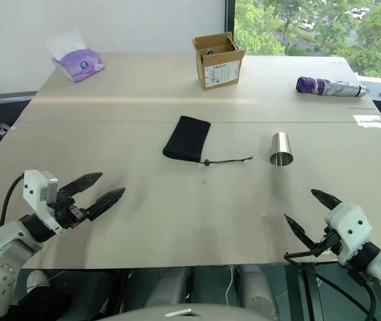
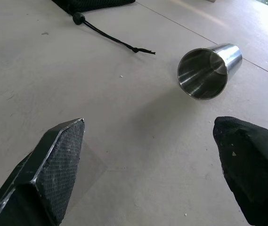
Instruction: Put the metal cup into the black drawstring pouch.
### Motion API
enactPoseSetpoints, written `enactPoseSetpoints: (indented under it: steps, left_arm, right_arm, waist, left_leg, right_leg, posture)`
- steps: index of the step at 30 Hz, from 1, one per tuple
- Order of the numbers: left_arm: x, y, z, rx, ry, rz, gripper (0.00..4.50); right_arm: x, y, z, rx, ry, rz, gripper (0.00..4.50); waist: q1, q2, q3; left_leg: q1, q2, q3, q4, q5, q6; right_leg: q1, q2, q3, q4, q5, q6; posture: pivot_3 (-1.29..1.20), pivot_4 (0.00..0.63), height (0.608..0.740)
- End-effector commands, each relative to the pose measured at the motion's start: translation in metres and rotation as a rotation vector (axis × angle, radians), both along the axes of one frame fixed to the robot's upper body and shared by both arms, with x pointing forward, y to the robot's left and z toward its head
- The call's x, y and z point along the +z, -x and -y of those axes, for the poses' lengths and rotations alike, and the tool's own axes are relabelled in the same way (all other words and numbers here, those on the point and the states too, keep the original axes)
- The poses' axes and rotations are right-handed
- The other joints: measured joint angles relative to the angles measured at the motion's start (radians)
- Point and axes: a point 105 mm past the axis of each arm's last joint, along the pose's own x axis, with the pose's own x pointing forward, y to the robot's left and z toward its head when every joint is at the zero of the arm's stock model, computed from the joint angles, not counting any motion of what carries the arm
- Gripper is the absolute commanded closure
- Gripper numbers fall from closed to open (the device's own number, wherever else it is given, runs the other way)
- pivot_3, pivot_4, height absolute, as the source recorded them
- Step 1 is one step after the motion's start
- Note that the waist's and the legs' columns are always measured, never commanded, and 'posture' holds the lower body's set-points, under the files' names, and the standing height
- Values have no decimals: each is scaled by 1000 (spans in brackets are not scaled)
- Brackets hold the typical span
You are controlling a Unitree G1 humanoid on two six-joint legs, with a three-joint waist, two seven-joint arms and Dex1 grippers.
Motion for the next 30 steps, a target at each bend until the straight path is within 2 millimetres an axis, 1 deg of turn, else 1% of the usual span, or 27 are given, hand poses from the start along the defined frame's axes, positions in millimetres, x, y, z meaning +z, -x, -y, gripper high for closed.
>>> enactPoseSetpoints:
  steps: [1,4,6,8,9,11,12,13,16,17,20,23,25,30]
  left_arm:
    - [19,-8,4,-40,-49,55,0]
    - [36,-28,16,-105,-146,111,0]
    - [46,-38,27,-152,-170,141,0]
    - [51,-45,34,-174,-195,151,0]
    - [50,-54,39,-164,-325,167,0]
    - [46,-71,50,-172,-519,183,0]
    - [46,-77,57,-198,-596,211,0]
    - [44,-84,64,-232,-623,207,0]
    - [46,-106,77,-237,-709,242,0]
    - [45,-110,79,-233,-737,244,0]
    - [39,-119,91,-334,-862,292,0]
    - [30,-129,90,-405,-996,336,0]
    - [28,-135,91,-432,-1042,368,0]
    - [26,-153,95,-460,-1069,405,0]
  right_arm:
    - [11,0,-12,53,-23,69,57]
    - [22,-3,-38,162,-53,129,57]
    - [29,-2,-50,227,-68,146,57]
    - [33,-1,-58,271,-73,159,57]
    - [36,-1,-62,286,-79,165,57]
    - [41,1,-71,328,-88,171,57]
    - [44,2,-74,338,-93,178,57]
    - [46,2,-77,345,-101,183,57]
    - [50,3,-82,336,-99,192,57]
    - [50,3,-83,330,-96,194,57]
    - [51,3,-82,289,-82,205,57]
    - [54,3,-82,249,-96,221,57]
    - [55,3,-83,227,-101,229,57]
    - [55,5,-83,176,-97,234,57]
  waist:
    - [0,0,0]
    - [8,-1,0]
    - [4,2,0]
    - [2,2,0]
    - [-1,2,-1]
    - [-1,1,0]
    - [1,2,0]
    - [3,2,1]
    - [2,1,0]
    - [1,1,0]
    - [-4,1,0]
    - [-4,1,0]
    - [-2,1,0]
    - [5,1,0]
  left_leg:
    - [0,0,0,0,0,0]
    - [-1,0,-3,1,0,0]
    - [0,1,-2,2,0,0]
    - [1,-1,-1,2,0,0]
    - [1,-1,-1,2,0,0]
    - [1,-1,-1,2,0,0]
    - [-1,-1,-3,2,0,0]
    - [-1,-1,-3,2,0,0]
    - [-1,-1,-3,1,0,0]
    - [-2,-2,-3,2,0,0]
    - [-2,-2,-3,2,0,0]
    - [-3,-1,-3,2,0,0]
    - [-3,-1,-3,2,0,0]
    - [-4,-2,-3,5,0,0]
  right_leg:
    - [0,0,0,0,0,0]
    - [0,1,-3,1,0,0]
    - [1,2,-2,1,-1,1]
    - [3,1,0,1,-1,1]
    - [3,1,0,1,0,0]
    - [2,1,-1,0,2,4]
    - [2,2,-1,0,2,4]
    - [1,2,-2,0,2,4]
    - [1,2,-2,0,2,4]
    - [1,2,-2,0,2,4]
    - [1,2,-2,0,3,4]
    - [-1,2,-2,1,3,4]
    - [-1,2,-1,2,3,4]
    - [-1,2,-2,3,3,4]
  posture:
    - [0,150,740]
    - [0,150,740]
    - [0,150,740]
    - [0,150,740]
    - [0,150,740]
    - [0,150,740]
    - [0,150,740]
    - [0,150,740]
    - [0,150,740]
    - [0,150,740]
    - [0,150,740]
    - [0,150,740]
    - [0,150,740]
    - [0,150,740]
